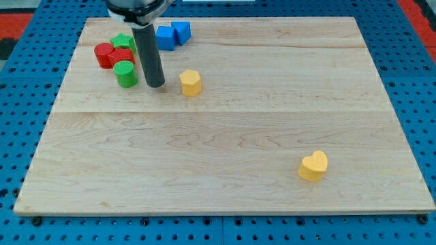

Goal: Push the yellow heart towards yellow hexagon

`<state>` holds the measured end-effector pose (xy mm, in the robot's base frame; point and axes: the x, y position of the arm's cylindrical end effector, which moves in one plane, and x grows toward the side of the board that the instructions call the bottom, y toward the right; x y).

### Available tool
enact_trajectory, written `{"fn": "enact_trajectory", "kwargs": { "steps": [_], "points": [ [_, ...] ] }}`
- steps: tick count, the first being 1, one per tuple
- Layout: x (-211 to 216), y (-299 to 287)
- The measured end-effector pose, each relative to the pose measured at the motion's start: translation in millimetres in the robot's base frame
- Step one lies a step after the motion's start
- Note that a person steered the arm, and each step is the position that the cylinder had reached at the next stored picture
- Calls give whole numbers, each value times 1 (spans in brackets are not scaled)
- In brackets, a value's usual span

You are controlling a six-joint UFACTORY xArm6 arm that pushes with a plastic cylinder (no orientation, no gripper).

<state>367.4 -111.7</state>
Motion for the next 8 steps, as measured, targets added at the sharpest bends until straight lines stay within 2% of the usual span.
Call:
{"fn": "enact_trajectory", "kwargs": {
  "steps": [1,2,3,4,5,6,7,8],
  "points": [
    [15,59],
    [44,60],
    [148,70],
    [226,178],
    [232,280],
    [195,296],
    [193,227],
    [242,231]
  ]
}}
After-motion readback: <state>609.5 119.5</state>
